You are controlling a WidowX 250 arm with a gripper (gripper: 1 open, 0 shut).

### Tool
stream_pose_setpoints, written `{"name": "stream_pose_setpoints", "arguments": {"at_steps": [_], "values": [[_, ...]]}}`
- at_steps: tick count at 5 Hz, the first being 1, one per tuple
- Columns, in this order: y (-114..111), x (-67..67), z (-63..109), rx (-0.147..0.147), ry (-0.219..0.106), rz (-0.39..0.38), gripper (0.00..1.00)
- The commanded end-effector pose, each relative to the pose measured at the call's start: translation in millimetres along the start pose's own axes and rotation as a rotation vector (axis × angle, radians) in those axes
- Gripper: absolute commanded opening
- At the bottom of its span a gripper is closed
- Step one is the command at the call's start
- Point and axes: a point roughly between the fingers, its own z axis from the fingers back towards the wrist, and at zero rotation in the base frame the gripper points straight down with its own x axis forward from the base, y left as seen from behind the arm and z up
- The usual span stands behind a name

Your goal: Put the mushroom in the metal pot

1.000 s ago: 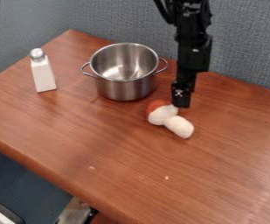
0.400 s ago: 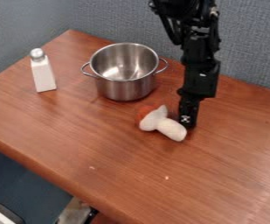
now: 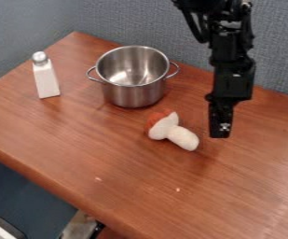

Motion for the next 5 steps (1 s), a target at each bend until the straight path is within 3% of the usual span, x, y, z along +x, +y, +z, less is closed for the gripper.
{"name": "stream_pose_setpoints", "arguments": {"at_steps": [1, 2, 3, 4, 5], "values": [[2.9, 24.3, 28.5, 0.079, -0.048, 0.03, 0.0], [-1.3, 27.3, 29.7, 0.088, -0.031, 0.088, 1.0], [-16.2, 22.8, 46.9, 0.087, -0.004, 0.112, 0.0], [-28.6, 19.4, 62.1, 0.084, 0.026, 0.133, 1.0], [-19.3, -1.1, 63.4, 0.041, 0.035, 0.084, 1.0]]}}
